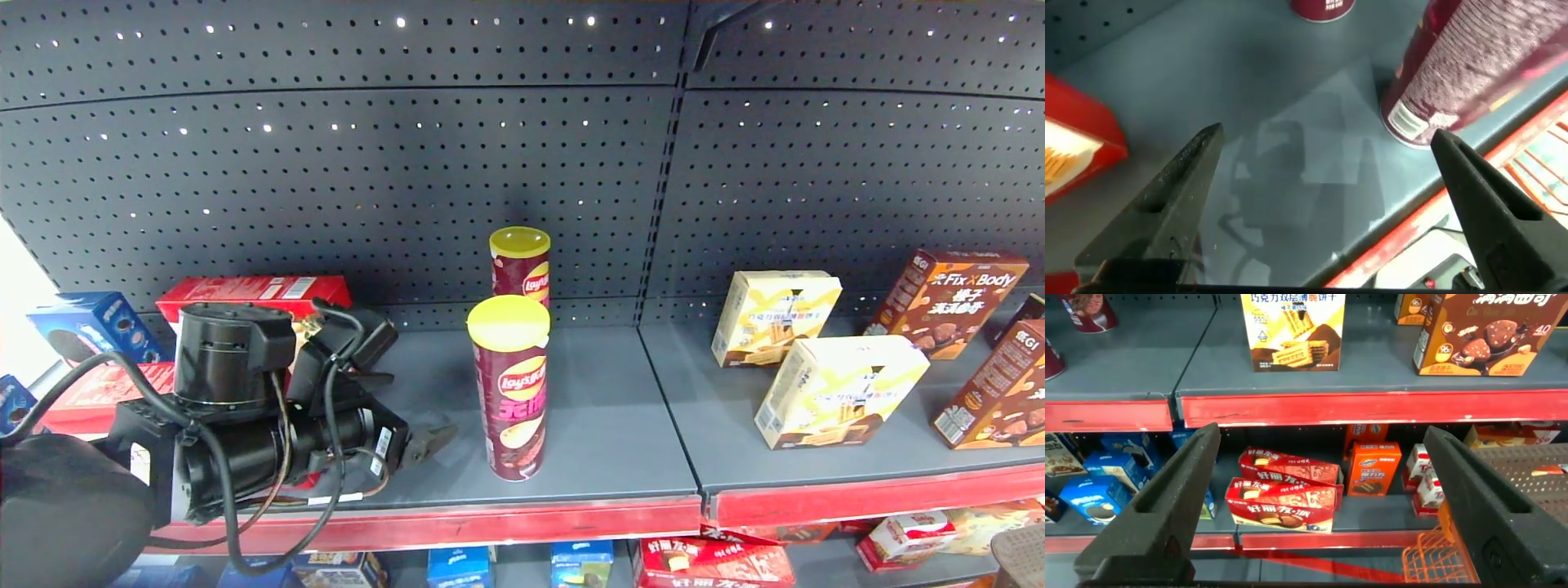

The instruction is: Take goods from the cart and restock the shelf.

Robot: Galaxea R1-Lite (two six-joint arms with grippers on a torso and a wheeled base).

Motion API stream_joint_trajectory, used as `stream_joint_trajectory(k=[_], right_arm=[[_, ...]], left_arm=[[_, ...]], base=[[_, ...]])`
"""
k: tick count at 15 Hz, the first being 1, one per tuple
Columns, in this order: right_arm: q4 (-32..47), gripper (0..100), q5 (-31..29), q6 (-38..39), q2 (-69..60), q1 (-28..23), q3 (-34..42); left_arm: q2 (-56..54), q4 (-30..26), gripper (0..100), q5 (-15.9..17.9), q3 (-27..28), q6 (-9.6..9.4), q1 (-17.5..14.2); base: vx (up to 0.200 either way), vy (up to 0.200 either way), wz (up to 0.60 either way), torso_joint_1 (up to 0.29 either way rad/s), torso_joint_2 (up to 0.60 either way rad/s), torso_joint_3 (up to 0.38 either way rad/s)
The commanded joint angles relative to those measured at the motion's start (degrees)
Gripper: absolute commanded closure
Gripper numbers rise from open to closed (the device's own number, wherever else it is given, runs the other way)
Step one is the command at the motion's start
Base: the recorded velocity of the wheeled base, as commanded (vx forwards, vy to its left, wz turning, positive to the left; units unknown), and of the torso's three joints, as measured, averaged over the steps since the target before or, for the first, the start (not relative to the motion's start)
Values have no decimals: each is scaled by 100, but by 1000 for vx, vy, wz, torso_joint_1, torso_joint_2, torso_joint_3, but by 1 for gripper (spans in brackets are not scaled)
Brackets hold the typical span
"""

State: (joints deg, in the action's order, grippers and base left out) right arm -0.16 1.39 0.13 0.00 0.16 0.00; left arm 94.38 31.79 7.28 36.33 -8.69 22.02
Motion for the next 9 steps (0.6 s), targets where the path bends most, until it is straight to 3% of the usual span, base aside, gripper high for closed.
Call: stream_joint_trajectory(k=[1,9], right_arm=[[-2,0,2,4,0,2,0],[-2,0,2,4,0,2,0]], left_arm=[[248,37,0,2,155,-1,48],[555,161,0,2,349,8,180]], base=[[0,0,0,0,0,0],[0,0,0,0,0,0]])
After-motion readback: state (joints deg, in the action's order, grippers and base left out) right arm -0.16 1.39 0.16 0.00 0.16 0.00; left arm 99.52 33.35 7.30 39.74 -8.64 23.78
